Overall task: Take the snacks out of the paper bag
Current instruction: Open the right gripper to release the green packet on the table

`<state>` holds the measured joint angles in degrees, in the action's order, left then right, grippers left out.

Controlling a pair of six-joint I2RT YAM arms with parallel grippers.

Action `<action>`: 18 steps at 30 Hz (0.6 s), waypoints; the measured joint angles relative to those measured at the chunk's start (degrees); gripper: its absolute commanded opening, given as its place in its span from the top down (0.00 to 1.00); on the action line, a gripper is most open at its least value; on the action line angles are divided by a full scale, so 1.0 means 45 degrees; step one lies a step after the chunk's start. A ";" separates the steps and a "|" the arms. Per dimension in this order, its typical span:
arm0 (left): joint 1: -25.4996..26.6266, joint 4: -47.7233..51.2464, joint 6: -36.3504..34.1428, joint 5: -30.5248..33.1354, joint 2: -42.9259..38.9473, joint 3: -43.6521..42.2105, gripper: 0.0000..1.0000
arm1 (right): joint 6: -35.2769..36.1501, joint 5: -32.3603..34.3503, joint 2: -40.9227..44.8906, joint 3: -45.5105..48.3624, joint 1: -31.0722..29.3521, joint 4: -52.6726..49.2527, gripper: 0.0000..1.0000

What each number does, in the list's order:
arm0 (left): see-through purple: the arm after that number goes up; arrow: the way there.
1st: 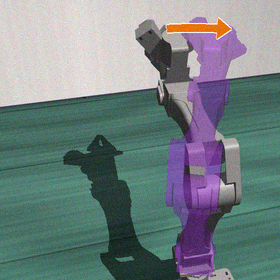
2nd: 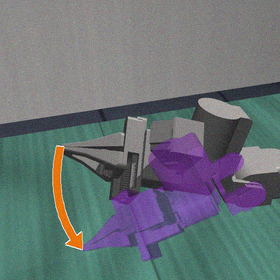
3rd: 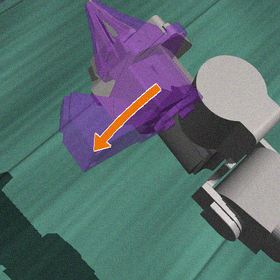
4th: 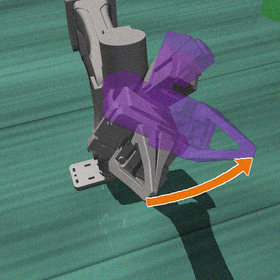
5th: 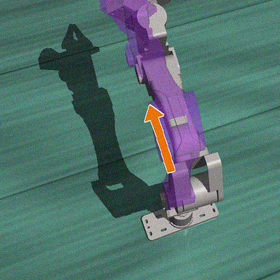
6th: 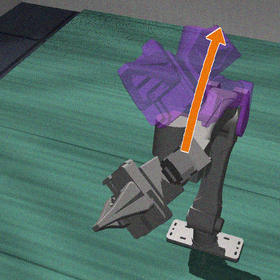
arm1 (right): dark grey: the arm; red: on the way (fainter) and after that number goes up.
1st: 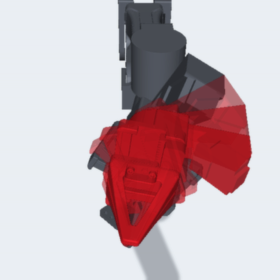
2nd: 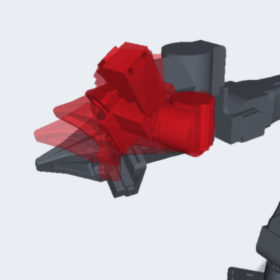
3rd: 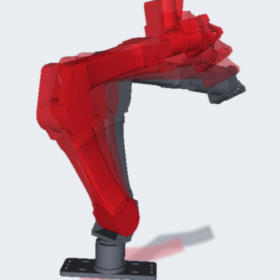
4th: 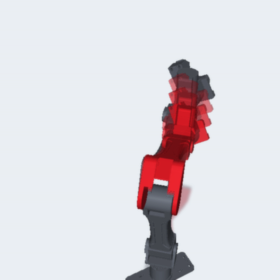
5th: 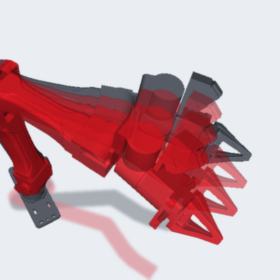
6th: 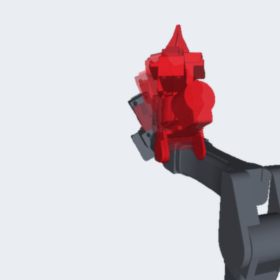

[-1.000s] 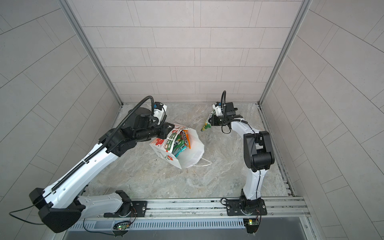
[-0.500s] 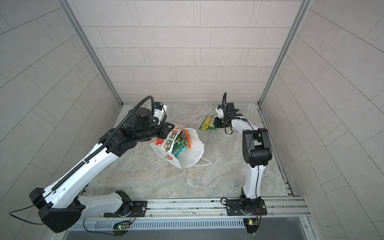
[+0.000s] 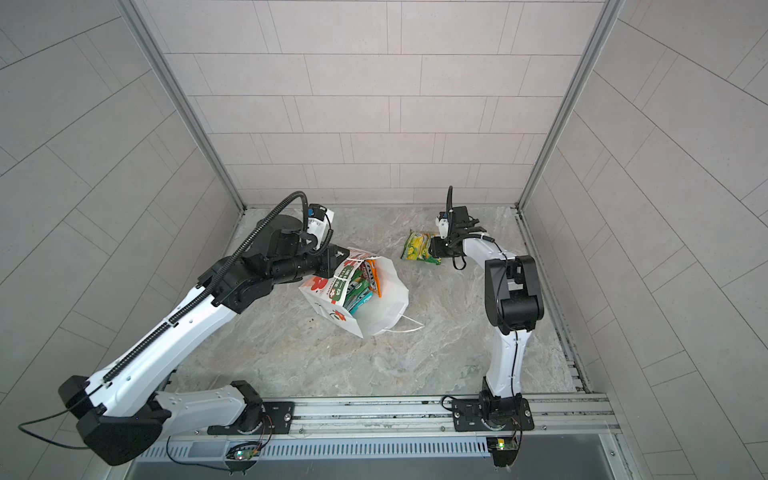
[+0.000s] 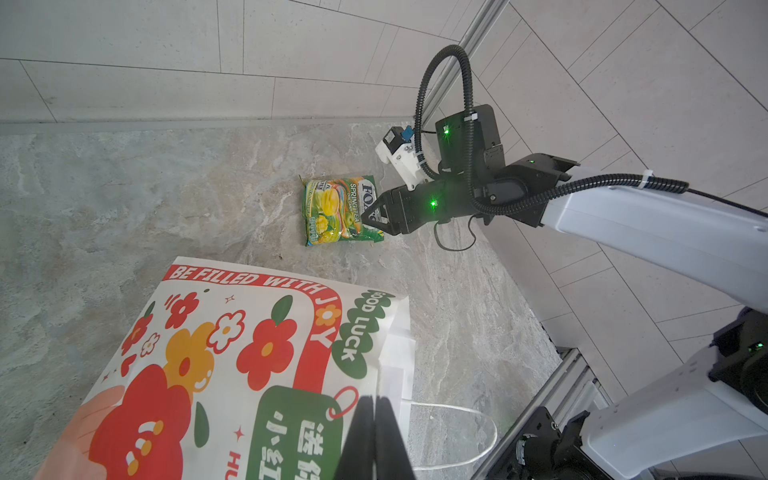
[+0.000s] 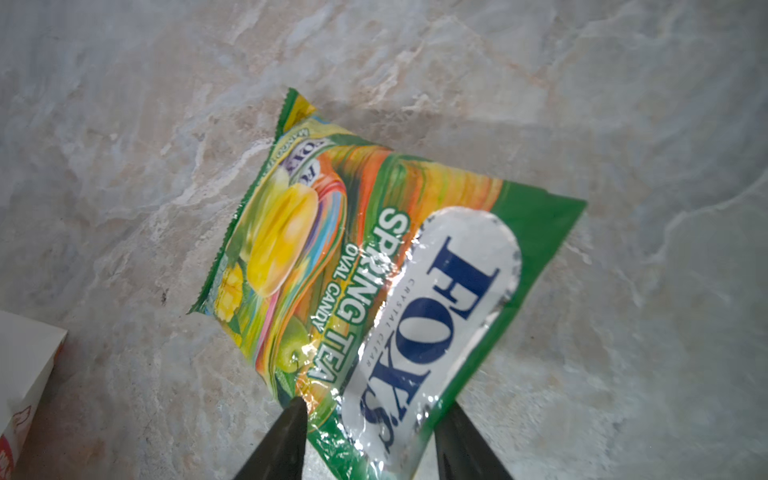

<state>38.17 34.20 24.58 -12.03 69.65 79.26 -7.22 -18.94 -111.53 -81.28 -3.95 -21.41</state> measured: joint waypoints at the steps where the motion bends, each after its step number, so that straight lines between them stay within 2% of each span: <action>1: 0.0000 0.0000 0.0000 0.0000 0.0000 0.0000 1.00 | -0.0005 0.0189 0.0238 0.0175 0.0000 0.0019 0.45; 4: 0.0000 0.0000 0.0000 0.0000 0.0000 0.0000 1.00 | -0.0073 0.0461 0.1438 0.1010 0.0000 0.0058 0.44; 7: 0.0000 -0.0015 0.0024 -0.0005 0.0000 0.0000 1.00 | -0.0121 0.0136 0.3026 0.2021 0.0005 0.0340 0.43; 18: 0.0000 -0.0189 0.0199 -0.0087 0.0005 0.0000 1.00 | -0.1472 -0.3308 0.8607 0.6324 -0.0238 0.3264 0.43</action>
<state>38.17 33.34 25.47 -12.43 69.67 79.26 -13.85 -33.82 -72.79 -52.82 -5.02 -6.72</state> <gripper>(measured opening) 0.036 0.568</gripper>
